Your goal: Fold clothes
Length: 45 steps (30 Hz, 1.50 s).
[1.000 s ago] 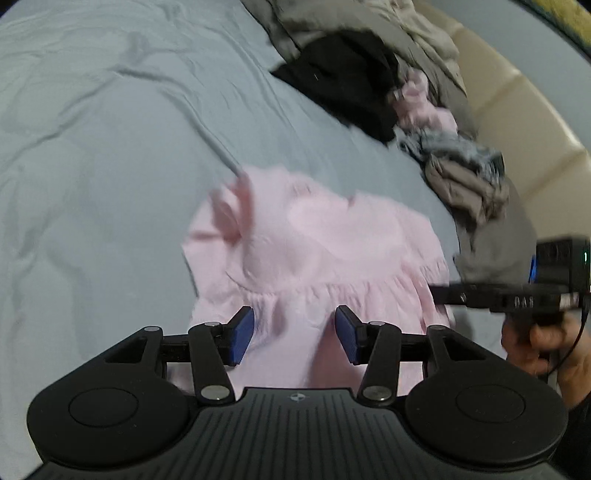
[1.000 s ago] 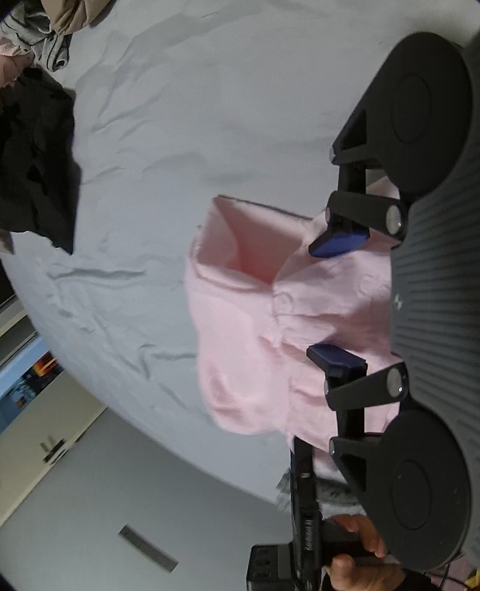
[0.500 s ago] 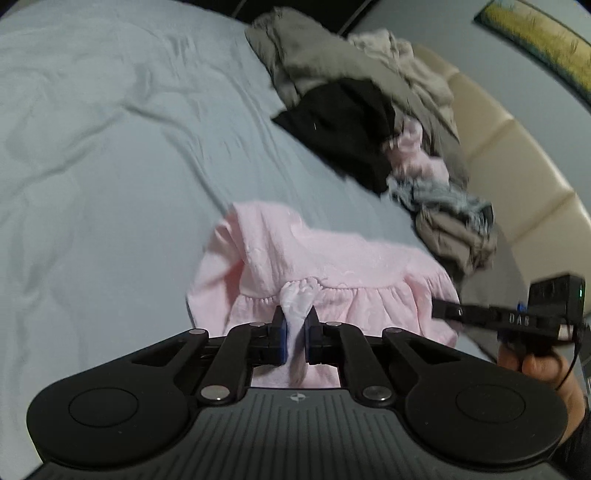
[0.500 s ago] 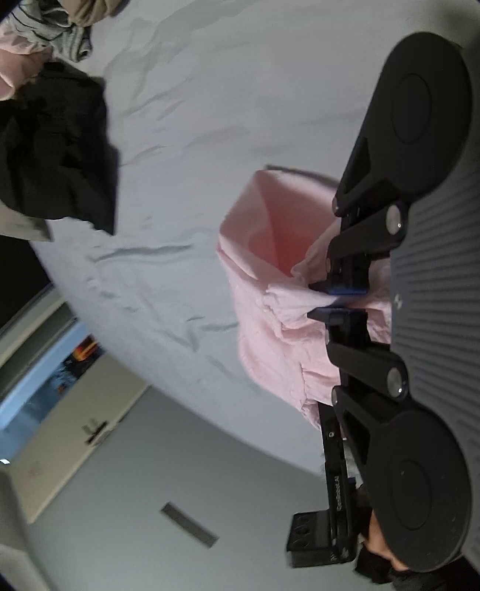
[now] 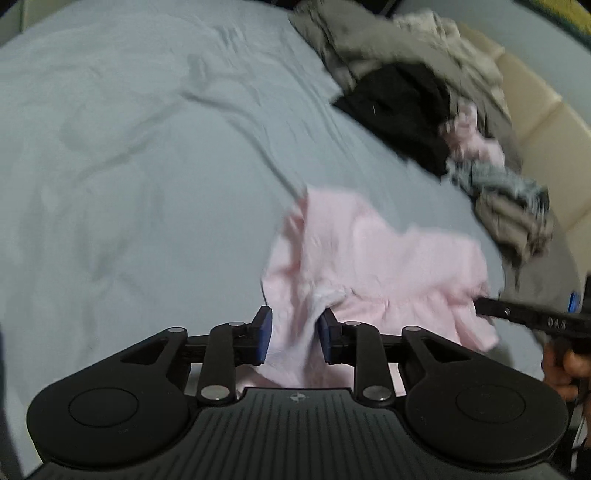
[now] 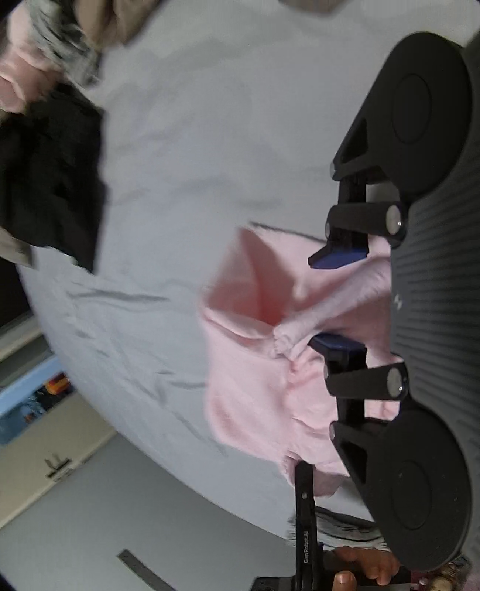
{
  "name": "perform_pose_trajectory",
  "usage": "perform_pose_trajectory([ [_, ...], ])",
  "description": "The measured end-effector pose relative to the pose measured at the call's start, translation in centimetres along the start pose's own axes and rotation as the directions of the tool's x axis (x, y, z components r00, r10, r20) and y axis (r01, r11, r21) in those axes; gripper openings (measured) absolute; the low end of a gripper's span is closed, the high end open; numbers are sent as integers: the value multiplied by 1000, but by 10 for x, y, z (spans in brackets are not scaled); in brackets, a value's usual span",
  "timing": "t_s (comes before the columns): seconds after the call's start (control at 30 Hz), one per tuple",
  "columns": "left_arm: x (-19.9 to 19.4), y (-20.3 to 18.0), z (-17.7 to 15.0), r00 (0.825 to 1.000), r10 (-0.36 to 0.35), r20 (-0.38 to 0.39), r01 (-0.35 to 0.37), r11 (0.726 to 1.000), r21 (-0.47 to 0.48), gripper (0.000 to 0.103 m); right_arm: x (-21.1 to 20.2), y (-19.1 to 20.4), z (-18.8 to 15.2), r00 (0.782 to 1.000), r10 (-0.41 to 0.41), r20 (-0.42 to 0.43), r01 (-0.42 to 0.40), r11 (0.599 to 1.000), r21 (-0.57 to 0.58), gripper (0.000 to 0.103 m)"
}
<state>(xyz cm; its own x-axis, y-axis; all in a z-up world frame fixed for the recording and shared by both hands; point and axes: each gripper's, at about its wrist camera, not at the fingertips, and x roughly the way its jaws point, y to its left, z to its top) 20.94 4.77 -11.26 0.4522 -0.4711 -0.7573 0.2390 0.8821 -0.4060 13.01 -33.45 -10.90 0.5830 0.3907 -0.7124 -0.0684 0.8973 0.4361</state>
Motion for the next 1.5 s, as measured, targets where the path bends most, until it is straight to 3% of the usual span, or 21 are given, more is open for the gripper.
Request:
perform_pose_trajectory([
  [0.1,-12,-4,9,997,-41,67,43,999,-24,23,-16,6,6,992,-3,128,5,1000,-18,42],
  [0.2,-14,-21,16,994,-61,87,59,998,17,24,-16,21,9,983,56,175,-46,997,-59,42],
  [0.37,-1,-43,15,989,-131,74,126,990,61,24,1,50,8,978,139,158,-116,982,-148,41],
  [0.5,24,-62,17,984,-161,75,155,985,79,24,25,58,8,984,135,116,-117,981,-153,41],
  [0.63,38,-66,24,972,-191,137,183,981,70,24,35,58,8,985,111,130,-90,983,-163,41],
  [0.7,47,-62,27,974,-187,128,182,982,53,29,41,54,10,988,97,124,-77,985,-155,40],
  [0.73,52,-59,27,981,-163,108,159,986,51,29,44,50,11,991,81,104,-65,987,-147,34],
  [0.83,67,-43,21,998,-34,48,32,998,45,29,51,30,12,999,-31,28,34,993,-114,30],
  [0.9,66,-28,18,999,6,52,-6,1000,15,28,53,15,12,994,-111,4,111,989,-97,31],
  [0.97,58,-17,18,996,34,82,-33,999,-14,28,50,1,14,990,-139,8,139,988,-64,31],
  [1.03,42,-11,20,988,11,151,-4,999,-44,28,41,-8,18,993,-114,41,114,993,-10,35],
  [1.1,26,-7,24,973,-30,230,48,996,-71,29,30,-13,21,992,-81,94,78,996,35,47],
  [1.17,15,-5,30,956,-60,289,91,992,-93,46,25,-12,24,989,-52,142,42,997,72,49],
  [1.27,23,-8,38,967,-43,250,70,992,-102,48,32,-11,25,988,-20,152,1,993,120,49],
  [1.4,50,-10,33,989,-10,147,26,994,-104,48,48,-1,23,991,-22,131,5,991,131,50],
  [1.5,62,-10,26,993,-46,110,59,991,-117,48,53,-1,22,991,-13,133,-8,988,153,53],
])
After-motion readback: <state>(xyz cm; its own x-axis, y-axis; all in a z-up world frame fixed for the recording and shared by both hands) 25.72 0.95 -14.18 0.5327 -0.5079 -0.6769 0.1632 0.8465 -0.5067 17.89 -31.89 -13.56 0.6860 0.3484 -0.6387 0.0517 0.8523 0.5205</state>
